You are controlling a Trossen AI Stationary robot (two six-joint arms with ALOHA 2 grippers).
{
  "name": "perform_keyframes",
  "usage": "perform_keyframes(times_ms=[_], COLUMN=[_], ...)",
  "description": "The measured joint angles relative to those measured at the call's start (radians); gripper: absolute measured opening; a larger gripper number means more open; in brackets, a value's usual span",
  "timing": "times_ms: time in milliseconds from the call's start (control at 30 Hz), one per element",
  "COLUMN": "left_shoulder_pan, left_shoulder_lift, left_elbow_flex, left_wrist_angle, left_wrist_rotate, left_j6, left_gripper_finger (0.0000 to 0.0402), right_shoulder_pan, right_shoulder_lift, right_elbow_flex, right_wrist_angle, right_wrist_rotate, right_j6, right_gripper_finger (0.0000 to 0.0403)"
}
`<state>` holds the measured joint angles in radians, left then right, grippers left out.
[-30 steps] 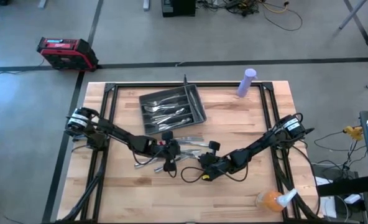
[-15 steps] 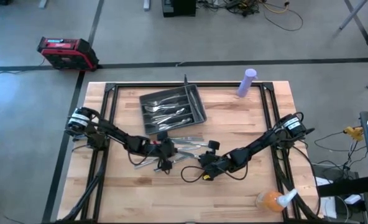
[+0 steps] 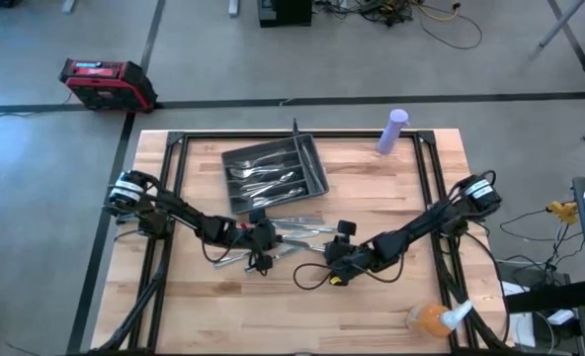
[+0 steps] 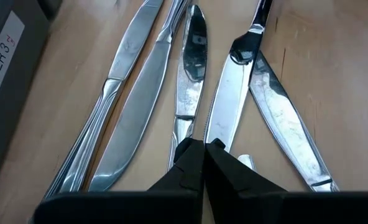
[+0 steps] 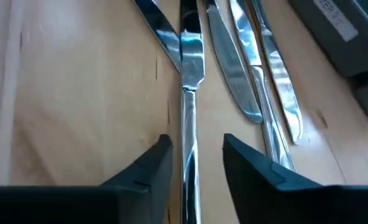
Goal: Sort silverware
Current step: Put the knife into the right compartment of the silverware tray
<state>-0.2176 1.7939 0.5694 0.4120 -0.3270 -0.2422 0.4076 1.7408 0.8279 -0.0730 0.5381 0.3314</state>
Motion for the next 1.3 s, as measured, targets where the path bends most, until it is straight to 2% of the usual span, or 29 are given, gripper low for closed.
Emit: perform_keyframes(times_ms=[100,167,300,500,733,933,1033,1133,1300], left_shoulder_pan=[0.0,0.0,0.0,0.0,0.0,0.0,0.0,0.0,-0.001], left_shoulder_lift=[0.0,0.0,0.0,0.002,0.003,0.005,0.005,0.003,-0.049], left_elbow_flex=[-0.001,-0.001,-0.003,-0.008,-0.009,-0.01,-0.01,-0.01,-0.002], left_wrist_angle=[0.003,0.004,0.009,0.026,0.041,0.064,0.073,0.096,0.101], left_wrist_rotate=[0.001,0.002,0.003,0.006,0.005,0.005,0.001,-0.025,-0.015], left_j6=[0.001,0.001,0.002,0.018,0.02,0.02,0.02,0.021,0.065], left_gripper_finger=[0.0,0.0,0.0,0.0,0.0,0.0,0.0,0.0,0.0], right_shoulder_pan=[0.0,0.0,0.0,0.0,0.0,0.002,0.0,-0.001,0.0], right_shoulder_lift=[-0.016,-0.018,-0.018,0.034,0.216,0.305,0.308,0.307,0.289], right_elbow_flex=[-0.052,-0.098,-0.244,-0.433,-0.491,-0.483,-0.491,-0.499,-0.499], right_wrist_angle=[0.002,0.073,0.373,0.791,1.132,1.235,1.239,1.247,1.234], right_wrist_rotate=[0.0,-0.005,-0.039,-0.068,-0.042,-0.017,-0.022,-0.035,-0.042], right_j6=[0.03,0.052,0.068,0.069,0.068,0.045,0.034,0.019,0.021], right_gripper_finger=[0.0155,0.0167,0.0172,0.014,0.0097,0.008,0.0061,0.0025,0.0021])
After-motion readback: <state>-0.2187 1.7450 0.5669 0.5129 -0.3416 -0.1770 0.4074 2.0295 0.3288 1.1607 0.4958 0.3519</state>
